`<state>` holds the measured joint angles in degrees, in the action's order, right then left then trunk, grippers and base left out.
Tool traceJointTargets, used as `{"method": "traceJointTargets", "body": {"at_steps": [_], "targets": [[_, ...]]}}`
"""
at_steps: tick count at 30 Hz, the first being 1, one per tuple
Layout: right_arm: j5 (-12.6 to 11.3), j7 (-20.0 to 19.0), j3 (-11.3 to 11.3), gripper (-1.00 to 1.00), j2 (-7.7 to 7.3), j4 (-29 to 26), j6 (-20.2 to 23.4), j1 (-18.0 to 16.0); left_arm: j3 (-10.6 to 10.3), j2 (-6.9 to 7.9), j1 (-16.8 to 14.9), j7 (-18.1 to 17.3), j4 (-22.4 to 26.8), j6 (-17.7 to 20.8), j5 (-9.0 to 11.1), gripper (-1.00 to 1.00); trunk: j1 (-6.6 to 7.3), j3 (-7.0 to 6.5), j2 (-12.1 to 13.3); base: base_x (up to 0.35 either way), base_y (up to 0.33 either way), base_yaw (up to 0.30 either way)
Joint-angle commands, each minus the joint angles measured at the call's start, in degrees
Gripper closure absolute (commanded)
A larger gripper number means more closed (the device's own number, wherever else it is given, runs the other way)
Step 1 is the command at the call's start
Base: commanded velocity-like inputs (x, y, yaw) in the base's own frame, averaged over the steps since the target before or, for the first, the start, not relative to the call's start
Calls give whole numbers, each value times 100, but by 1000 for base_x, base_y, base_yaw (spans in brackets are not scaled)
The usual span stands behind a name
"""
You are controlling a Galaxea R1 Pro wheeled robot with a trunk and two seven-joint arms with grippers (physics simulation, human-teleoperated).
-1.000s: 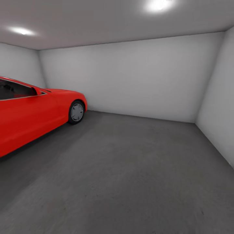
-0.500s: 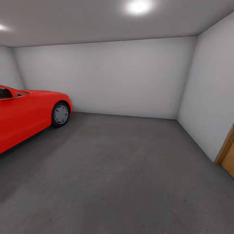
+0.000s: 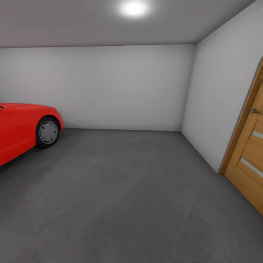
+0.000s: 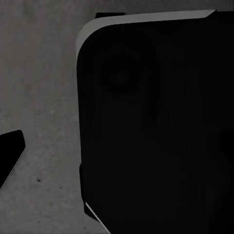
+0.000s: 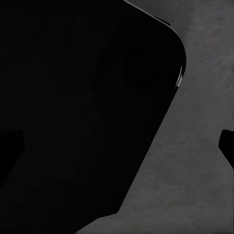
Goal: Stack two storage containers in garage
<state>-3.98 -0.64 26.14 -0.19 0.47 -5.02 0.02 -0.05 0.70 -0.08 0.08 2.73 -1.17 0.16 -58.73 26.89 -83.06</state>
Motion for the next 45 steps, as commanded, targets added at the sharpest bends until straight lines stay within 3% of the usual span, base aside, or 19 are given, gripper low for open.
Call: {"method": "traceJointTargets", "body": {"at_steps": [1,45], "targets": [[-43,-7,44,-100,-7,5,-25,-2,-2,1,-1,1,0,-12,2,-100,0,4,-2,0,0,-286],[-26,-7,31,-100,21,5,-25,-2,75,-17,-1,10,0,-41,75,-100,0,4,-2,0,0,-286]]}}
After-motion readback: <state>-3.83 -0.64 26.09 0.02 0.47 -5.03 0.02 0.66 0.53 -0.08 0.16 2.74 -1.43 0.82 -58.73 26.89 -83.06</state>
